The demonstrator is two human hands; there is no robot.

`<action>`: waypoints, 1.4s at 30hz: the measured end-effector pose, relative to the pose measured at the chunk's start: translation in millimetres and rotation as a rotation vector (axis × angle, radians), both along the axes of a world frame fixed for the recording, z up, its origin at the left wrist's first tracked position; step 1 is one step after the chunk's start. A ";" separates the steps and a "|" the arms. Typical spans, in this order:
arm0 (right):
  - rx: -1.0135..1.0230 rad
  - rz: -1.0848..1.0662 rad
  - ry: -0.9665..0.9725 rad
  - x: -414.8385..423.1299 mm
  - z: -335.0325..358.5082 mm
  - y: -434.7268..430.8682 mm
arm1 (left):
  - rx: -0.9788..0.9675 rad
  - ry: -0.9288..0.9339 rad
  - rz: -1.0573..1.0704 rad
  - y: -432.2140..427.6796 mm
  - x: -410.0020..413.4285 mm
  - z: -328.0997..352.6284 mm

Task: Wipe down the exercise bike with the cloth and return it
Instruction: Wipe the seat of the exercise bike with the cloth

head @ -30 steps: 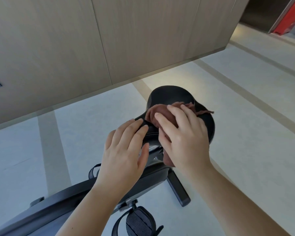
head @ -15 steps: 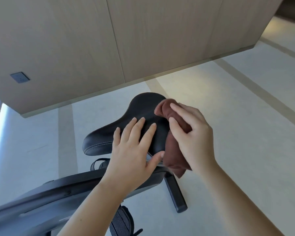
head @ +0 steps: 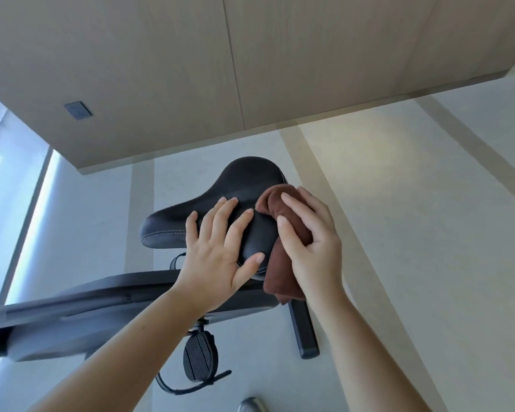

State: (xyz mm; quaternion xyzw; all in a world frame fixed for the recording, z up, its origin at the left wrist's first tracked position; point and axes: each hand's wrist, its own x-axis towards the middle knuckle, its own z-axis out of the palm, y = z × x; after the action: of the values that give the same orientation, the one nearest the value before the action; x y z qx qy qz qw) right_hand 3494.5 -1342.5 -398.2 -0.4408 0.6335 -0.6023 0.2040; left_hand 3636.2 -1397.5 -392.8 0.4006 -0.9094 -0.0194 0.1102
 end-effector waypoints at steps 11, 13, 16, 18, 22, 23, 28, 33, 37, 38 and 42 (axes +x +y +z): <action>0.106 0.131 -0.237 -26.3 10.2 -23.0 | 0.009 0.033 -0.001 -0.5 -0.5 -2.1; 0.018 -0.003 -0.186 -2.6 -1.7 2.0 | 0.019 0.042 0.010 0.4 -0.9 -2.2; -0.050 -0.121 -0.149 13.0 -4.3 2.0 | 0.029 0.044 0.020 -0.2 -2.1 0.6; -0.018 -0.031 -0.178 -5.2 -0.7 -17.4 | 0.040 0.046 0.036 2.4 -3.1 2.9; 0.132 0.316 -0.218 -53.2 14.6 -66.0 | 0.125 0.070 0.130 7.7 -14.1 19.2; 0.133 0.349 -0.241 -55.3 15.1 -69.0 | 0.151 0.088 0.168 8.4 -17.5 24.7; 0.040 0.262 -0.282 -34.0 -4.4 -20.9 | 0.158 0.224 0.452 19.8 -54.8 32.8; 0.094 0.278 -0.415 -48.3 -2.8 -64.0 | 0.102 0.409 0.721 14.9 -95.1 26.7; 0.212 0.544 -0.519 -78.9 -0.1 -123.4 | 0.016 0.284 0.780 13.7 -108.8 21.2; 0.219 0.563 -0.517 -78.8 -0.7 -122.1 | 0.005 0.253 0.778 14.2 -110.8 20.6; 0.106 0.476 -0.366 -67.3 -8.4 -63.8 | -0.012 0.231 0.813 14.2 -111.6 20.9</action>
State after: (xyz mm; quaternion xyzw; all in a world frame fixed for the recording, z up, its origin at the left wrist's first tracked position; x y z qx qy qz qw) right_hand 3427.2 -1406.3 -406.6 -0.4496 0.4958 -0.5731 0.4728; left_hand 3524.6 -1383.3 -371.9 0.7214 -0.6589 -0.0138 0.2126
